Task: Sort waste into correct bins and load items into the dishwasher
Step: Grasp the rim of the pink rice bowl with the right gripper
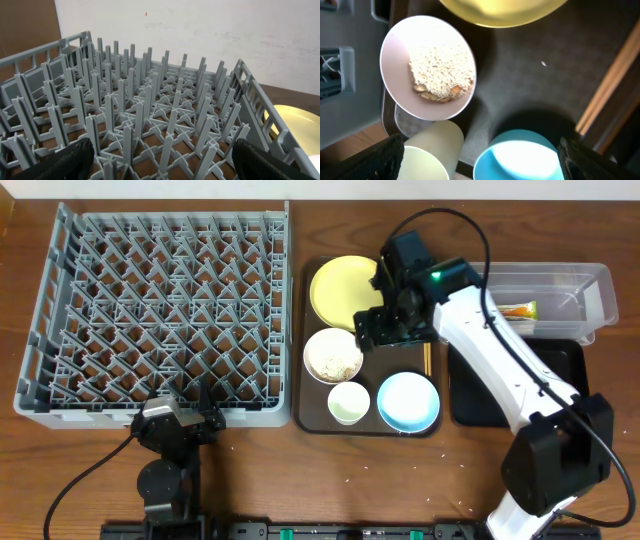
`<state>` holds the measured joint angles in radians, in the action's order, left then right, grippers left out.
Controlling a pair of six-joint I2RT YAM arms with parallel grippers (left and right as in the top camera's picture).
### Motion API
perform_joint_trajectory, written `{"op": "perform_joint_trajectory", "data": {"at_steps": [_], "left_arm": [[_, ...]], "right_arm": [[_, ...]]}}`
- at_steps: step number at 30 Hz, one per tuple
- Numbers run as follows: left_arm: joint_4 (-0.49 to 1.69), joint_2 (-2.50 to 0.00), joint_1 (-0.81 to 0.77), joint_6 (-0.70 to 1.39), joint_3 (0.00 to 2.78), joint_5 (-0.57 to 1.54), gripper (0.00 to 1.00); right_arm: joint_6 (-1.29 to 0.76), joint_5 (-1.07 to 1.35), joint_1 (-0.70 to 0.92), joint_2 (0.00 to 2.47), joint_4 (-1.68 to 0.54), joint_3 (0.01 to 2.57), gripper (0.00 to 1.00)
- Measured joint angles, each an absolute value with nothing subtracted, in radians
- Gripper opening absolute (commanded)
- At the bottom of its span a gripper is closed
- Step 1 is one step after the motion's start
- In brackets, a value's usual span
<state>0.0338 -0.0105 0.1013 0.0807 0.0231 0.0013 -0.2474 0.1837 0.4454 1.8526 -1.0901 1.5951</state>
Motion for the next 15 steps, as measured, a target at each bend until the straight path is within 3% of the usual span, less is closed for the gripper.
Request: {"op": "perform_joint_trajectory", "data": {"at_steps": [7,15], "left_arm": [[0.034,-0.01,0.101,0.081,0.023,0.001,0.89],[0.034,-0.01,0.101,0.081,0.023,0.001,0.89]], "right_arm": [[-0.252,0.183,0.459,1.877,-1.029,1.497,0.83],[-0.279,0.183,0.459,1.89,-1.011,1.45,0.8]]}}
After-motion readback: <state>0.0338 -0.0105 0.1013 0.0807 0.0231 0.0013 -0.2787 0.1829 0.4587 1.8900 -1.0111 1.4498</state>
